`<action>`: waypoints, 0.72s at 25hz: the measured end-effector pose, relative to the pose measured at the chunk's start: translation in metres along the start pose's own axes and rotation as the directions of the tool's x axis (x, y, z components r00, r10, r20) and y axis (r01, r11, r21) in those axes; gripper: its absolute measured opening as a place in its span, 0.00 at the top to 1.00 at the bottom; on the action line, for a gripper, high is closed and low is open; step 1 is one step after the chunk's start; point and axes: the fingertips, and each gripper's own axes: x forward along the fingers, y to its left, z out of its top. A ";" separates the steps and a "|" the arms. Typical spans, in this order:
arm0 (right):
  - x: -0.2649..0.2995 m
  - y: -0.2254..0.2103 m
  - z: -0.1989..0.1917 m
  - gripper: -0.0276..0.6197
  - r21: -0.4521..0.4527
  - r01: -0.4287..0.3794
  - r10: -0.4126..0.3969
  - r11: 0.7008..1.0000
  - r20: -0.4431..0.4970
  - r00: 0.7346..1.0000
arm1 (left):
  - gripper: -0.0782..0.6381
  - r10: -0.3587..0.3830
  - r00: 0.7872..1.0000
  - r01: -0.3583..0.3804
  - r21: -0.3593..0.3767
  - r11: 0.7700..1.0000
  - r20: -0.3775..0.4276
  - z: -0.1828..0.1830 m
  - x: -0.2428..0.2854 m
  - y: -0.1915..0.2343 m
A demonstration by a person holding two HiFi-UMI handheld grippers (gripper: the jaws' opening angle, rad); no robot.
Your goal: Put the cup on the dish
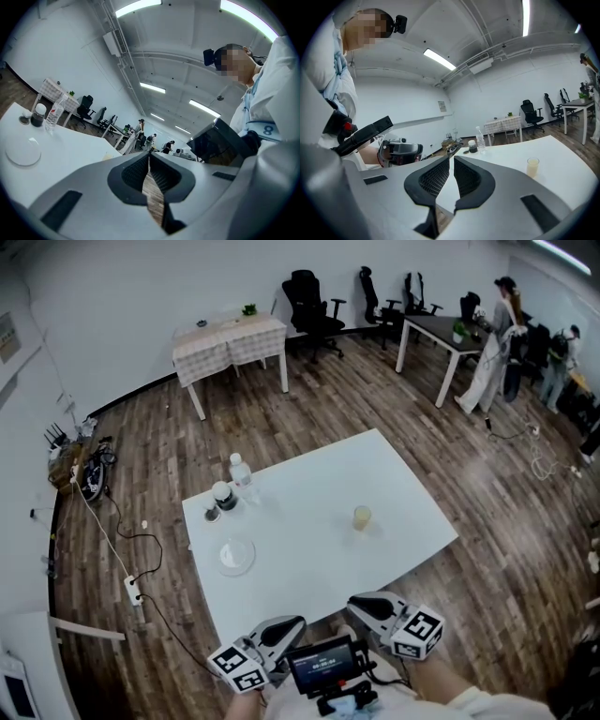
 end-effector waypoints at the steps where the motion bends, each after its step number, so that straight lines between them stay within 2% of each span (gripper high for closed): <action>1: 0.001 -0.004 0.001 0.91 -0.003 -0.004 0.004 1.000 -0.005 1.000 | 0.89 0.006 1.000 -0.006 -0.003 1.000 0.003 0.001 0.003 0.004; 18: 0.011 -0.096 -0.017 0.90 0.016 0.028 -0.026 0.999 -0.085 0.996 | 0.89 0.088 0.996 -0.090 -0.064 0.994 -0.026 -0.009 0.044 0.058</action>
